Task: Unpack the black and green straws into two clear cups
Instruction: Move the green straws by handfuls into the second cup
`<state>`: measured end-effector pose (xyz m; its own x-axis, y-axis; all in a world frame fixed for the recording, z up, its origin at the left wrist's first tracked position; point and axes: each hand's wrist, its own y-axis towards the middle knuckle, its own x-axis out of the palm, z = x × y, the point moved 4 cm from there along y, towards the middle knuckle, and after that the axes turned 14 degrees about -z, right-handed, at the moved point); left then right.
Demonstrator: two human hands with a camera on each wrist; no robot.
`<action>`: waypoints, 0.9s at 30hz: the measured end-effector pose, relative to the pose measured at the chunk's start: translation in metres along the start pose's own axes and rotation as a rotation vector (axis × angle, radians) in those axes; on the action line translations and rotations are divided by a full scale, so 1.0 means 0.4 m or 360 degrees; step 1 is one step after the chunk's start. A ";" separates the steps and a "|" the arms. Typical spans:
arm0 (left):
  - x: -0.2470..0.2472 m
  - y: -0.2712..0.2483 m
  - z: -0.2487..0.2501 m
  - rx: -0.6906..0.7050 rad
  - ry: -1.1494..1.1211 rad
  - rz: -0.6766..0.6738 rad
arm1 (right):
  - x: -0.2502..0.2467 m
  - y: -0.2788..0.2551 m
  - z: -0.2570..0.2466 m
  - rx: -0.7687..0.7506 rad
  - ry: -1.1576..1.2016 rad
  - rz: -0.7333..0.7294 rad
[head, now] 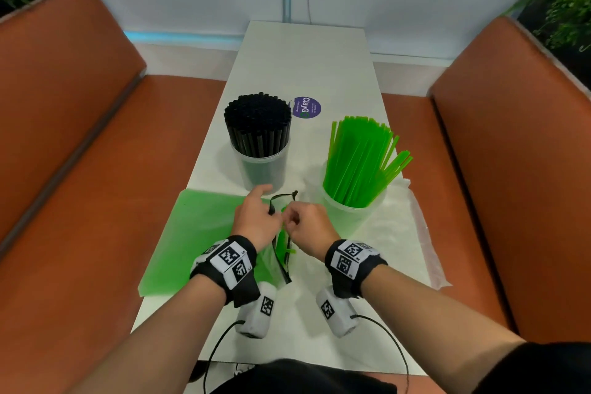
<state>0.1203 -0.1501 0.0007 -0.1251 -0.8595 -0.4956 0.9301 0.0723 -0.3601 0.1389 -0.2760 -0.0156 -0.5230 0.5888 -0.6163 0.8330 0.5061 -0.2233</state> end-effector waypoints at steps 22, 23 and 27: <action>-0.025 -0.044 0.035 0.0125 -0.0187 -0.0226 | 0.141 0.023 -0.012 0.0551 0.0000 -0.0746; -0.024 -0.044 0.036 0.0129 -0.0184 -0.0227 | 0.143 0.028 -0.004 0.0592 -0.0026 -0.0722; -0.022 -0.039 0.035 0.0122 -0.0208 -0.0251 | 0.133 0.031 -0.006 0.0596 -0.0257 -0.0721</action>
<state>0.1116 -0.1508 0.0218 -0.2298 -0.9157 -0.3296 0.9267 -0.1024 -0.3616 0.1210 -0.2371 -0.0495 -0.8305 0.2491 -0.4982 0.5564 0.4104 -0.7225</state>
